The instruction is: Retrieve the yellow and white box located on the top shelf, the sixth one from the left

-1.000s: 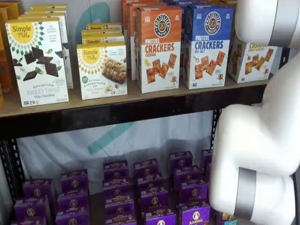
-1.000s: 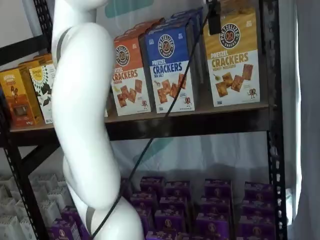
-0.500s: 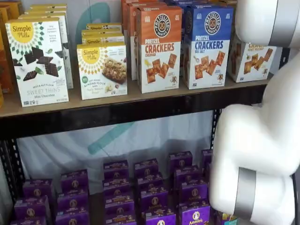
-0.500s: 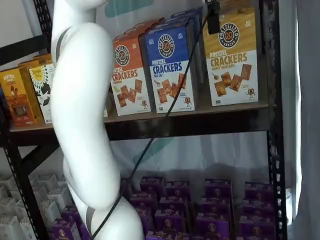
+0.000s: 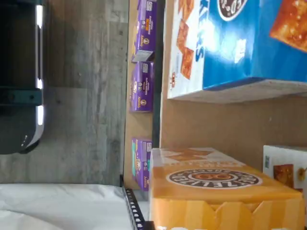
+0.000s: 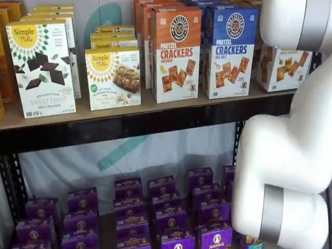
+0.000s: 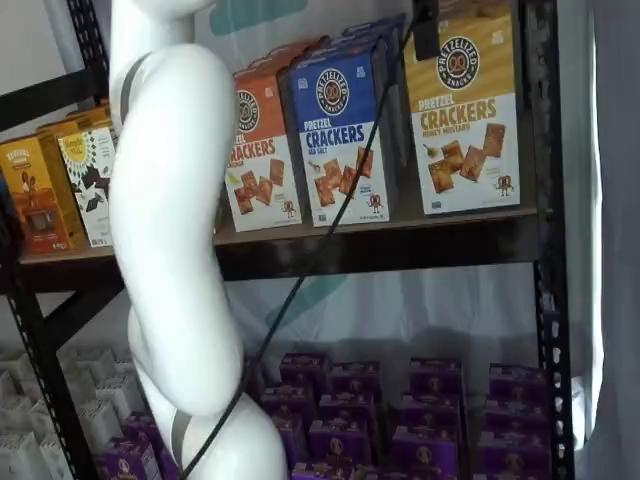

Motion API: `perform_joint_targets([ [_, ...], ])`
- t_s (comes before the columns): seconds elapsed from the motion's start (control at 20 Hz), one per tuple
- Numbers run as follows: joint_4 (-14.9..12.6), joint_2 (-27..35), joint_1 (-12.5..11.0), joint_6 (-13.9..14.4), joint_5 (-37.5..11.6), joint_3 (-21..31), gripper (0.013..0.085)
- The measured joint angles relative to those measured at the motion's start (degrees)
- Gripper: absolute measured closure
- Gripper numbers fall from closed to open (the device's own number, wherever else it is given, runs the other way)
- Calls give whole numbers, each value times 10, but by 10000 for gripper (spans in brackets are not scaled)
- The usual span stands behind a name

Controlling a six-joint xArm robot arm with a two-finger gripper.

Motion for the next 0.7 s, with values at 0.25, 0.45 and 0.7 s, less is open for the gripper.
perform_joint_targets([
  [0.25, -13, 1, 6, 2, 29, -20, 370],
  [0.45, -24, -12, 16, 8, 40, -13, 370],
  [0.7, -27, -35, 25, 16, 48, 6, 370],
])
